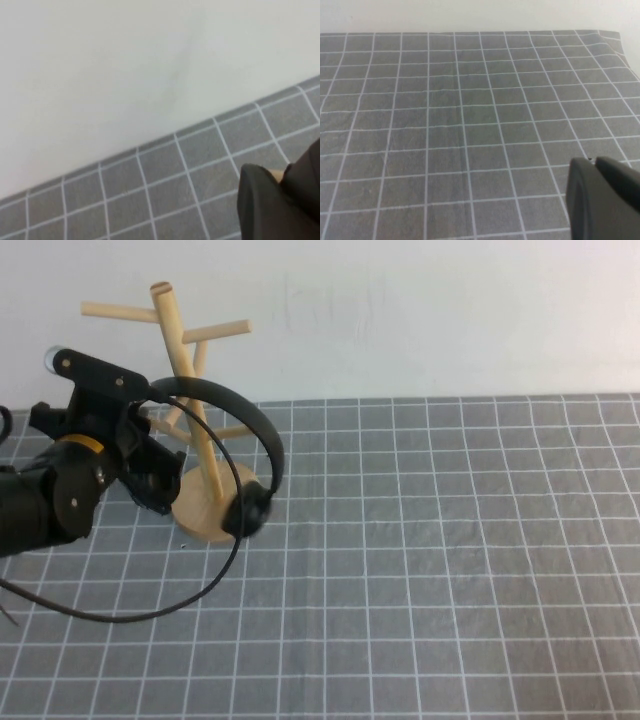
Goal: Take out the headphones from the headphone stand
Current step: Pick up the headphones from the headphone stand, then place the headphones on the table
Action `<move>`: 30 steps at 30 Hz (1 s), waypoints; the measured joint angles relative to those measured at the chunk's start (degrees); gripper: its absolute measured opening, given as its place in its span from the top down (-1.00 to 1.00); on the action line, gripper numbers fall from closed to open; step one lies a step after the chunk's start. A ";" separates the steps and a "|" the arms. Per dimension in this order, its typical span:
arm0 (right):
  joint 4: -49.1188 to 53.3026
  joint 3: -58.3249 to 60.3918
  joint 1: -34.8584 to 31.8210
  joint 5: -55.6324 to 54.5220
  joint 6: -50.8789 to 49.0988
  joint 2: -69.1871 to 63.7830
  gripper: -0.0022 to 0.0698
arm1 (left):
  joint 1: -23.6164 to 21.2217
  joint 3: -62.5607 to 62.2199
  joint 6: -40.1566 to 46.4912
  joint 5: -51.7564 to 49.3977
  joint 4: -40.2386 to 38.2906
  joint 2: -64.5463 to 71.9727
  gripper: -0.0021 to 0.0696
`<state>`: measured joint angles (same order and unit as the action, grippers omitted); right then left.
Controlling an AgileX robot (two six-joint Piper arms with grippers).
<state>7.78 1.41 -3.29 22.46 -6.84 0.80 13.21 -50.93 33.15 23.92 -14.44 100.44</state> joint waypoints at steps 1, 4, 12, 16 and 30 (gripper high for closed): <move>0.00 0.00 0.00 0.00 0.00 0.00 0.96 | 0.00 0.00 -0.10 -0.62 0.00 -0.30 0.81; 0.00 0.00 0.00 0.00 0.00 0.00 0.96 | 0.00 0.00 -0.24 -1.88 0.00 -2.29 0.81; 0.00 0.00 0.00 0.00 0.00 0.00 0.96 | 1.39 0.25 -0.42 -16.00 0.35 -15.22 0.81; 0.00 0.00 0.00 0.00 0.00 0.00 0.96 | 1.73 0.50 -0.42 -28.55 0.61 -22.61 0.81; 0.00 0.00 0.00 0.00 0.00 0.00 0.96 | 1.77 1.98 -7.14 -62.96 -0.58 -28.14 0.81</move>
<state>7.78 1.41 -3.29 22.46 -6.84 0.80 14.98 -48.94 26.01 -39.04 -15.02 72.30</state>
